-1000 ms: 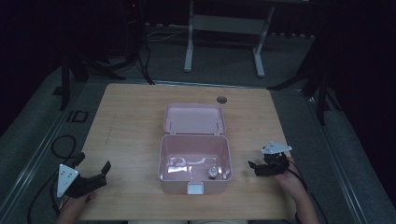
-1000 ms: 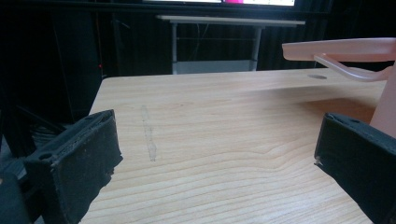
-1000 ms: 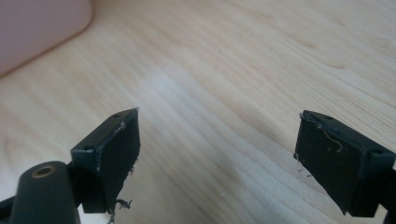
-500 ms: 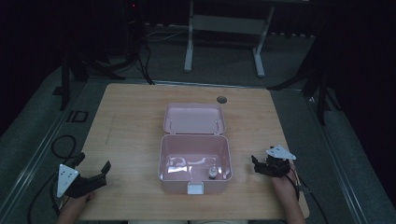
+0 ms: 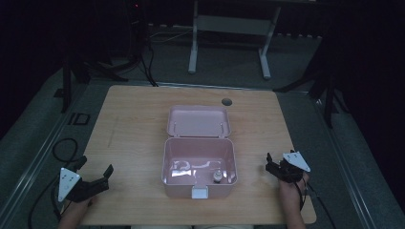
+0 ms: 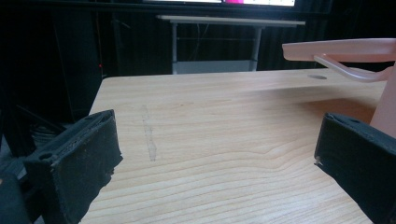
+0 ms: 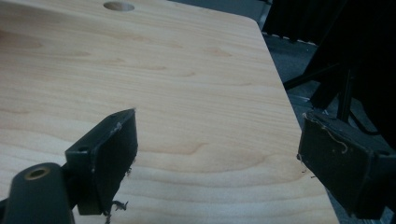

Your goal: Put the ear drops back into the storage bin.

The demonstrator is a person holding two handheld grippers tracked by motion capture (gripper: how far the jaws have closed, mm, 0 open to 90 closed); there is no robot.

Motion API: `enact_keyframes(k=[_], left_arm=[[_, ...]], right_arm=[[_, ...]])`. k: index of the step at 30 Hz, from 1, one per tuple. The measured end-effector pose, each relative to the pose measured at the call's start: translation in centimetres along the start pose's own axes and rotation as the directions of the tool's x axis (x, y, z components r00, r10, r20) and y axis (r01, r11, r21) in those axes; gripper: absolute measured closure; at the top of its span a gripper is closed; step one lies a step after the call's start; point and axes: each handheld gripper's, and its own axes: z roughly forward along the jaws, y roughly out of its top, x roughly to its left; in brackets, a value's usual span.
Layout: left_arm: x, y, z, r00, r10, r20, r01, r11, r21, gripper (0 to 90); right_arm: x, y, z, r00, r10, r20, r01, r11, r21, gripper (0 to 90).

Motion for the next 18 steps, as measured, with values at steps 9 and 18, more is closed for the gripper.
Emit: enact_keyframes(k=[9,18], left_arm=[[0.01,-0.01,-0.02,1.0,0.001,0.002,-0.001,1.0,-0.001,0.4],[0.0,-0.01,-0.03,1.0,0.003,0.0,-0.003,1.0,-0.002,0.4]], right_arm=[[0.16,-0.12,-0.43,0.9998,0.009,0.018,-0.008,0.998,-0.059,10.8],[-0.34,-0.15,-0.63,0.9994,0.035,0.001,-0.035,0.996,-0.078,10.8]])
